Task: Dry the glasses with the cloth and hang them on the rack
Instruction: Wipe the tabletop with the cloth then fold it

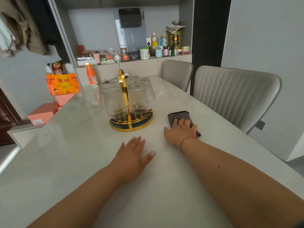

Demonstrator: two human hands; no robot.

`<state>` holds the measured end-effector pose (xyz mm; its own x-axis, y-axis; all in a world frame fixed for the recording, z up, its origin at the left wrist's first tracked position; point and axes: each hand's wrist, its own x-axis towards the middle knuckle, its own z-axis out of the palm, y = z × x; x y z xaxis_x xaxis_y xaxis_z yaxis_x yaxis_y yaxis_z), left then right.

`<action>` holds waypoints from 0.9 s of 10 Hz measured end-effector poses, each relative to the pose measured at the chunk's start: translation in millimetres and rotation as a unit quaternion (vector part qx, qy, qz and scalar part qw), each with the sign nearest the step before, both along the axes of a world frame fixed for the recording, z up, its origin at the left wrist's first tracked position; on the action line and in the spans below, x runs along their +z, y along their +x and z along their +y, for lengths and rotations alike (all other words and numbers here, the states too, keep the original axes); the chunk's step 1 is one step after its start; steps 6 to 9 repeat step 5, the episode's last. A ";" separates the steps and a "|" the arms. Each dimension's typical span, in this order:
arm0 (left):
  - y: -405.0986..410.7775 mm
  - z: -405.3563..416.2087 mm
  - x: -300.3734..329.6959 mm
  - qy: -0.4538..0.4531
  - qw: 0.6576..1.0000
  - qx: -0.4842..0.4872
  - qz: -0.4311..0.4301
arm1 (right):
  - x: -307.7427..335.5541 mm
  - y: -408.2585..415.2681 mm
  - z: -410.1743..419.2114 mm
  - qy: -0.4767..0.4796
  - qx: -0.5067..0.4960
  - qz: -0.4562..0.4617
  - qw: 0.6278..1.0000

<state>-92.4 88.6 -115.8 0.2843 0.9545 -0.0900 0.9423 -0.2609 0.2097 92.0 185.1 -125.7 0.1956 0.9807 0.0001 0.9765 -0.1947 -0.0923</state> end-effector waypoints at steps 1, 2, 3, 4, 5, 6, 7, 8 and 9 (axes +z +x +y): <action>0.3 2.7 -7.6 -0.019 1.000 0.017 0.007 | 0.1 -0.1 -1.5 0.000 0.003 0.007 1.000; -0.4 1.7 -12.9 -0.013 0.999 0.028 0.013 | 2.9 0.2 -4.0 -0.003 0.009 0.018 1.000; -2.3 -0.1 -10.7 -0.001 0.999 0.043 -0.028 | 8.3 5.1 -9.4 -0.022 0.019 0.059 0.998; -4.9 -6.1 -7.4 0.005 0.994 0.062 -0.089 | 12.8 8.3 -20.7 -0.030 0.033 0.122 0.992; -9.6 -20.5 -3.0 0.029 0.988 0.085 -0.124 | 18.7 14.3 -31.5 0.011 0.038 0.150 0.988; -9.6 -20.5 -3.0 0.029 0.988 0.085 -0.124 | 18.7 14.3 -31.5 0.011 0.038 0.150 0.988; -9.6 -20.5 -3.0 0.029 0.988 0.085 -0.124 | 18.7 14.3 -31.5 0.011 0.038 0.150 0.988; -9.6 -20.5 -3.0 0.029 0.988 0.085 -0.124 | 18.7 14.3 -31.5 0.011 0.038 0.150 0.988; -9.6 -20.5 -3.0 0.029 0.988 0.085 -0.124 | 18.7 14.3 -31.5 0.011 0.038 0.150 0.988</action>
